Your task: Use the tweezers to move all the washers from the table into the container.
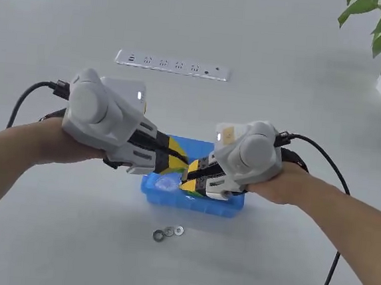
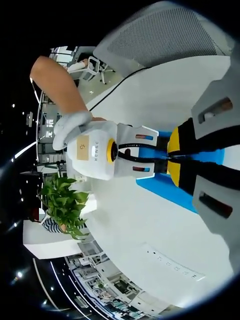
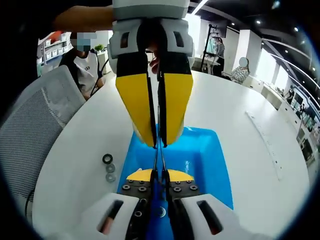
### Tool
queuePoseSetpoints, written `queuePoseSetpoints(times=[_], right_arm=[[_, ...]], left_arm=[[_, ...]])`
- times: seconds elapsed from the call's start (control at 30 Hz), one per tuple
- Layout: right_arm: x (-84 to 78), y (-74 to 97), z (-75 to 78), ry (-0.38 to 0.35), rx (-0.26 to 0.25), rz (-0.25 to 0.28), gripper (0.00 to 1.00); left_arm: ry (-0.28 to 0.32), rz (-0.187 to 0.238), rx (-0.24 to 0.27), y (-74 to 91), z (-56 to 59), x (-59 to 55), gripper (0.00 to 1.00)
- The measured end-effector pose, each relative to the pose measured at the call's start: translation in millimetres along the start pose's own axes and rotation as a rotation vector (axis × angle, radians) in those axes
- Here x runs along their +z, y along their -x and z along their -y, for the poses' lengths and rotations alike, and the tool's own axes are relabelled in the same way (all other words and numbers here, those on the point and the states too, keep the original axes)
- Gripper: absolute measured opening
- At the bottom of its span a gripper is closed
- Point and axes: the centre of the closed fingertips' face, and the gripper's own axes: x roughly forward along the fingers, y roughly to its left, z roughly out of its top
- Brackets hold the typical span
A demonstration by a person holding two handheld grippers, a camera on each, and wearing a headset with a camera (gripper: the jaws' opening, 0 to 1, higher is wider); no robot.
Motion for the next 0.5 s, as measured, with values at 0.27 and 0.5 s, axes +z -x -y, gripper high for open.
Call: queuePoseSetpoints(times=[0.27, 0.5], right_arm=[[-0.9, -0.1, 0.0, 0.025, 0.005, -0.023, 0.11], [0.4, 2.9, 0.7, 0.03, -0.005, -0.029, 0.12]], left_arm=[[-0.017, -0.005, -0.007, -1.0, 1.0, 1.0, 0.06], [-0.017, -0.012, -0.008, -0.2, 0.6, 0.5, 0.06]])
